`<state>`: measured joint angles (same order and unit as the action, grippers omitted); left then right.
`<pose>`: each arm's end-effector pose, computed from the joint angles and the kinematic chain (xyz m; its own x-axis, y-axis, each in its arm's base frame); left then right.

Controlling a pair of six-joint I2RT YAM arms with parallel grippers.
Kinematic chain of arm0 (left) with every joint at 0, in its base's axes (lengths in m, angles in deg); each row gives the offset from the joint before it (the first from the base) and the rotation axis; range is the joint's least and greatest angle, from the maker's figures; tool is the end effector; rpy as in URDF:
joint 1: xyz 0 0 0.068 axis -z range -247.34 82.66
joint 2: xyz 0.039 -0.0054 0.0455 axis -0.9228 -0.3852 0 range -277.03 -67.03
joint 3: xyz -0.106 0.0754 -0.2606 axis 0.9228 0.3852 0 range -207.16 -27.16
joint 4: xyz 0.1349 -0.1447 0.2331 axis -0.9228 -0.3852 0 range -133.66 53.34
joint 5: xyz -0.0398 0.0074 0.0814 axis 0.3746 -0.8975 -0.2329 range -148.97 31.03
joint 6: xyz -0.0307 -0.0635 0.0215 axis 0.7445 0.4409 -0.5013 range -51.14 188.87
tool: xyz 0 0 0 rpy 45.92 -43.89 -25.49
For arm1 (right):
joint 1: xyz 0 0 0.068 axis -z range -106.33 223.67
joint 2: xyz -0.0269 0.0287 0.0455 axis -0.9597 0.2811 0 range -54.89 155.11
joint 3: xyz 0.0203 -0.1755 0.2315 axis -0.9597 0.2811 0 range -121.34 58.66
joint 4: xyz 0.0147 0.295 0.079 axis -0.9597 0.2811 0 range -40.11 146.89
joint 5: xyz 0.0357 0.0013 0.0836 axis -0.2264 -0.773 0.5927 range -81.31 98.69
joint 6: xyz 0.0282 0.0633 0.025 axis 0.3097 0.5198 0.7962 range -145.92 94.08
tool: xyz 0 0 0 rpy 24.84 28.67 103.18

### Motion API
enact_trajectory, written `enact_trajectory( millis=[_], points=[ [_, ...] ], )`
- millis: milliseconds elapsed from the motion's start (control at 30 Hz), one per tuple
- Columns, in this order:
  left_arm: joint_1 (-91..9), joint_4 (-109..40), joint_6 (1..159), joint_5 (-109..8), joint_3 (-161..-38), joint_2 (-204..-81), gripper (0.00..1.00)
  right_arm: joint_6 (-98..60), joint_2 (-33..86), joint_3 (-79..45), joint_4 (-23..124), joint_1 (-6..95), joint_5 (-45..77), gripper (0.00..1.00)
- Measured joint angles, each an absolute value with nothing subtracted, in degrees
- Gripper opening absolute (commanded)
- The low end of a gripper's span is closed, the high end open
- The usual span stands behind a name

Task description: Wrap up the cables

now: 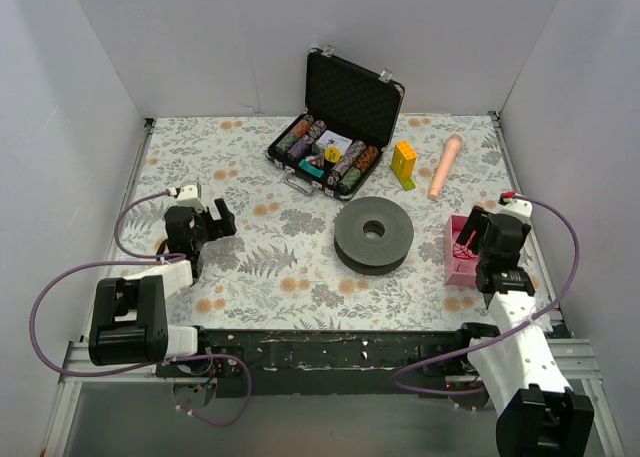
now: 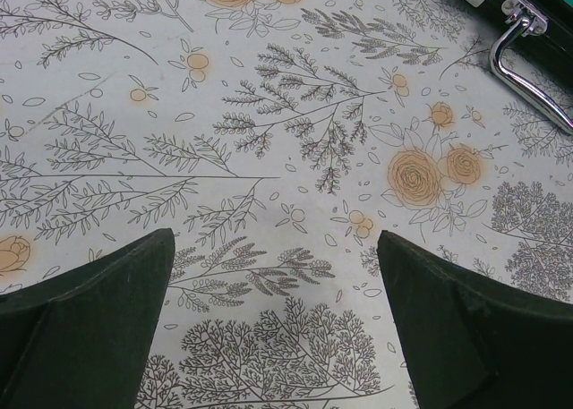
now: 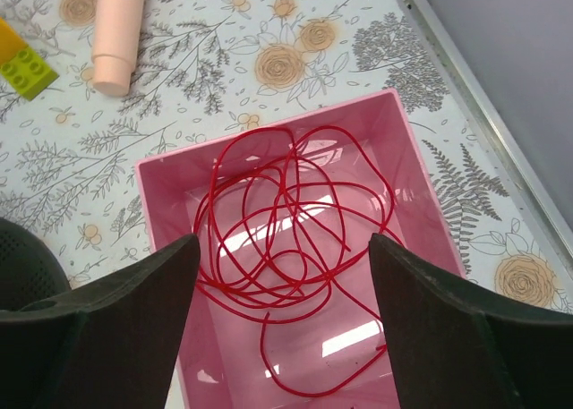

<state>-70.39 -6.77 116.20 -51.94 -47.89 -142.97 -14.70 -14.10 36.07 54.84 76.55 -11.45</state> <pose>0.2892 0.0079 0.1248 -0.3319 -0.7485 -0.5741 -0.2750 0.6589 -0.7002 0.2215 -0.0323 0.2123 -0.3145 0.1987 -0.9282 0.4328 0.9003 0.0461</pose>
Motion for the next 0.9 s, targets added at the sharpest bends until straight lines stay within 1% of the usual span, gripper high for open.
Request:
enact_trajectory(
  millis=[167,267,333,367,400,500,533,667,767,900],
  points=[
    [-70.39,-7.87,115.67,-51.26,-48.15,-142.56,0.98,-14.02,-10.16,33.23,57.33,77.22,-7.97,0.75],
    [-70.39,-8.06,115.52,-50.52,-48.15,-142.34,0.98,-13.96,-7.96,33.14,57.37,77.68,-7.30,0.71],
    [-70.37,-8.11,115.52,-50.02,-48.15,-142.16,0.98,-14.07,-6.25,33.14,57.00,77.79,-5.59,0.70],
    [-70.39,-8.09,115.52,-49.84,-48.15,-142.16,0.98,-14.09,-5.25,33.10,56.65,77.84,-4.50,0.67],
    [-70.39,-8.17,115.50,-49.60,-48.15,-142.16,0.98,-14.09,-4.00,32.97,56.32,77.84,-3.60,0.55],
    [-70.37,-8.41,115.37,-49.21,-48.15,-142.16,0.98,-14.81,0.07,31.98,55.62,77.84,-2.14,0.12],
    [-70.39,-8.52,115.32,-49.08,-48.15,-142.16,0.98,-15.40,1.22,31.48,55.65,77.84,-1.94,0.02],
    [-70.39,-9.20,115.23,-48.93,-48.17,-142.12,0.98,-16.19,3.83,28.31,56.37,77.84,-1.81,0.01],
    [-70.39,-9.53,115.17,-48.71,-48.17,-141.88,0.98,-17.21,1.95,25.80,57.13,77.84,-1.79,0.01],
    [-70.39,-9.86,115.10,-47.81,-48.33,-141.62,0.98,-18.55,-3.58,18.94,60.13,77.84,-0.65,0.01]
  ],
)
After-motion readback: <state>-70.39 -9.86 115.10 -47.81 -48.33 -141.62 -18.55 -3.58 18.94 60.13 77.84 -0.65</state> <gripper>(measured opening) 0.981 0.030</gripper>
